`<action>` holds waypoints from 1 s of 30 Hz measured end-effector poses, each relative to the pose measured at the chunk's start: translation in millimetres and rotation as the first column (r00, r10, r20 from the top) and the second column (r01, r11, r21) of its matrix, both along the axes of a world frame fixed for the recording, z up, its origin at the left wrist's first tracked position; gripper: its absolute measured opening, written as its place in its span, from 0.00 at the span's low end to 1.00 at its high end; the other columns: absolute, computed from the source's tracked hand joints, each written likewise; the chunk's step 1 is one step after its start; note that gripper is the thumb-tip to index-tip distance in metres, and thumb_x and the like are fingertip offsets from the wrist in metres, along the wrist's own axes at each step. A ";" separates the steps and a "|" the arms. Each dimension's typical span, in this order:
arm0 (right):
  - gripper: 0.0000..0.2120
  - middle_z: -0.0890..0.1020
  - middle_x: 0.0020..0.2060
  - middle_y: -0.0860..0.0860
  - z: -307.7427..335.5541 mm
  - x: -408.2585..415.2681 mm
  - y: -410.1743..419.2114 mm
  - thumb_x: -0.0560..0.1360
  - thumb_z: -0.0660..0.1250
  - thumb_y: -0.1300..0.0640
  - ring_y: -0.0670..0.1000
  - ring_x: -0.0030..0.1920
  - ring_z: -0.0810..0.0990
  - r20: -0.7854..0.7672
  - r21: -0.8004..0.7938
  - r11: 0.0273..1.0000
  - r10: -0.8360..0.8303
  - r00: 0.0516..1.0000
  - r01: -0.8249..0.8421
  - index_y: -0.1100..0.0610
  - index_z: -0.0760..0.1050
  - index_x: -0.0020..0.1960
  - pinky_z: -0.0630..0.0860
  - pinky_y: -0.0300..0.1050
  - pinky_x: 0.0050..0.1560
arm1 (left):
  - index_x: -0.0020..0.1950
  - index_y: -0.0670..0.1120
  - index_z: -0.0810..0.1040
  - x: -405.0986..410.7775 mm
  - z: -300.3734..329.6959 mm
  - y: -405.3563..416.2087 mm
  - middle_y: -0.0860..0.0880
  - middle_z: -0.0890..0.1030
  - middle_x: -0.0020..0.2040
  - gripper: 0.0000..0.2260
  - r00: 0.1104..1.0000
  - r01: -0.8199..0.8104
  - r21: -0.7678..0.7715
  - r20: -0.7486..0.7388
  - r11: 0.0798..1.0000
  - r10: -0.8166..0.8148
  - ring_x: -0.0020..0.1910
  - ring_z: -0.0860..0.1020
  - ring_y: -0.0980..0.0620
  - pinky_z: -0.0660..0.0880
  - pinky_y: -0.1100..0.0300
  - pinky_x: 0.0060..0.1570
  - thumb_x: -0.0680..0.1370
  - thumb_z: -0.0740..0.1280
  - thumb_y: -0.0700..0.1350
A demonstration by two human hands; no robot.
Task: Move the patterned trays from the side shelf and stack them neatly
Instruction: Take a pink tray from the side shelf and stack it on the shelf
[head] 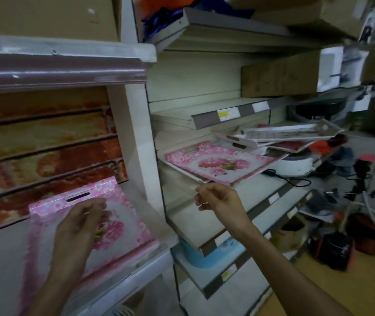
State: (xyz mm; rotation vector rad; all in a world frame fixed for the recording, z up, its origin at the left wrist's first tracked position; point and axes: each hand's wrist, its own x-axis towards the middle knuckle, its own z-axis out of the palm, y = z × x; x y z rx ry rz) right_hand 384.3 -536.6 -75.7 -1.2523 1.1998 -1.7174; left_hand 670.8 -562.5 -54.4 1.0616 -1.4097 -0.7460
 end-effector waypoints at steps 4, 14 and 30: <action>0.08 0.82 0.37 0.59 15.3 -52.0 6.4 0.79 0.64 0.65 0.52 0.37 0.80 -0.031 -0.039 0.999 -0.020 0.999 0.018 0.69 0.79 0.48 0.80 0.45 0.41 | 0.51 0.46 0.80 -66.0 -12.4 -5.6 0.41 0.84 0.46 0.07 0.997 0.064 0.060 -0.053 0.996 -0.061 0.44 0.84 0.47 0.78 0.66 0.42 0.80 0.63 0.38; 0.08 0.82 0.38 0.59 60.7 -187.4 -18.9 0.79 0.65 0.63 0.53 0.36 0.82 -0.157 -0.029 0.999 -0.037 0.987 0.033 0.68 0.79 0.52 0.80 0.42 0.39 | 0.60 0.39 0.75 -281.2 -22.1 -18.6 0.37 0.76 0.61 0.15 0.798 0.546 0.509 -0.558 0.665 -0.228 0.57 0.79 0.37 0.75 0.42 0.59 0.80 0.64 0.49; 0.07 0.84 0.38 0.55 66.3 -295.6 -53.3 0.79 0.66 0.60 0.49 0.37 0.81 -0.258 0.026 0.998 -0.057 0.965 0.066 0.64 0.79 0.51 0.80 0.44 0.42 | 0.55 0.35 0.72 -358.4 -13.1 -47.7 0.33 0.76 0.57 0.11 0.600 0.530 0.420 -0.800 0.737 0.025 0.51 0.78 0.34 0.79 0.35 0.41 0.76 0.56 0.26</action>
